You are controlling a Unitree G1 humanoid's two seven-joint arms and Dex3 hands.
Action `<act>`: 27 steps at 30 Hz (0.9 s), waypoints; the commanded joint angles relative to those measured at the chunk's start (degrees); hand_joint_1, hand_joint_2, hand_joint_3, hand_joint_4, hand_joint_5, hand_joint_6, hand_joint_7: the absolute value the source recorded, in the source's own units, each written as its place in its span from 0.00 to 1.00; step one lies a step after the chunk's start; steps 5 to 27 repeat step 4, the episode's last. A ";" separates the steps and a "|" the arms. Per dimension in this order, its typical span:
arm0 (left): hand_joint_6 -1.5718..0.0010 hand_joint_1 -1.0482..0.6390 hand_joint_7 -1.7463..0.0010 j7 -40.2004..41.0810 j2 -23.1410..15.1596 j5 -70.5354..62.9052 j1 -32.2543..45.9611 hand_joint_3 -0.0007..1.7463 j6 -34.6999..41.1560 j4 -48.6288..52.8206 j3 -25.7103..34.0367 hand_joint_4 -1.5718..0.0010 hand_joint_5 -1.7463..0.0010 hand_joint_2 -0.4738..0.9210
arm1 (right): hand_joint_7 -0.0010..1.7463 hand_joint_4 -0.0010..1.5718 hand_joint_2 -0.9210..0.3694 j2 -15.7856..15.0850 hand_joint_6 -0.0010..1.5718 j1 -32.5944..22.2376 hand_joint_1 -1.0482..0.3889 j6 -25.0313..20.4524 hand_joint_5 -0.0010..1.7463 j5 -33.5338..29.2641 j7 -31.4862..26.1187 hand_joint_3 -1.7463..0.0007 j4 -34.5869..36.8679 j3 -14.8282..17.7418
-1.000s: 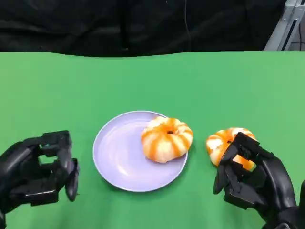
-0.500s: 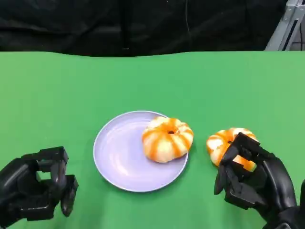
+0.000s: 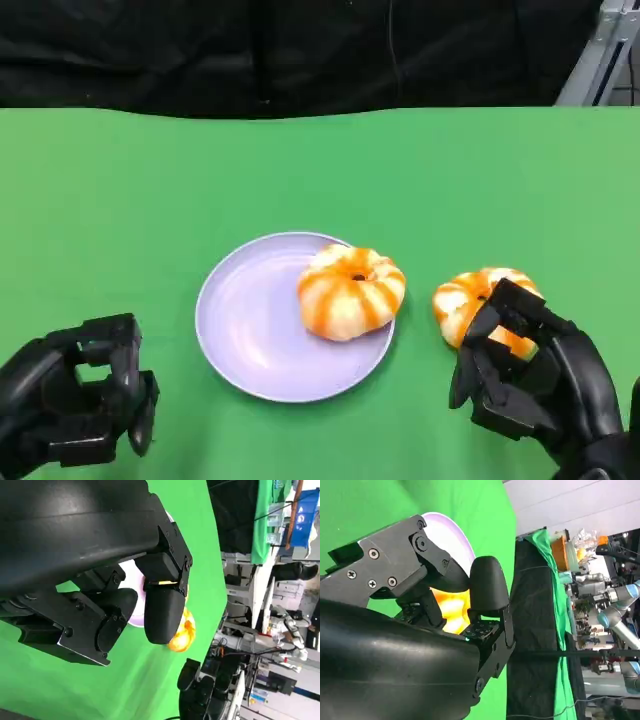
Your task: Grasp the bread from the table and place it into the plate.
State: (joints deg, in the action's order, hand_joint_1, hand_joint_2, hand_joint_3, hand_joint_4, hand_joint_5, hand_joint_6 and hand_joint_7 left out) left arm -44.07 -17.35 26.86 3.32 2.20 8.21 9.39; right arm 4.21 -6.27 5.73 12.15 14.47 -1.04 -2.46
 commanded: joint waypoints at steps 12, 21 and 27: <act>0.50 0.67 0.00 1.38 -0.19 -1.28 0.30 0.72 -1.24 -1.09 0.47 0.42 0.00 0.82 | 1.00 0.54 0.27 -0.68 0.39 -0.54 0.67 0.11 1.00 0.97 0.32 0.32 -0.76 0.72; 0.50 0.67 0.00 1.38 -0.19 -1.28 0.30 0.72 -1.24 -1.09 0.47 0.42 0.00 0.82 | 1.00 0.54 0.27 -0.68 0.39 -0.54 0.67 0.11 1.00 0.97 0.32 0.32 -0.76 0.72; 0.50 0.67 0.00 1.38 -0.19 -1.28 0.30 0.72 -1.24 -1.09 0.47 0.42 0.00 0.82 | 1.00 0.54 0.27 -0.68 0.39 -0.54 0.67 0.11 1.00 0.97 0.32 0.32 -0.76 0.72</act>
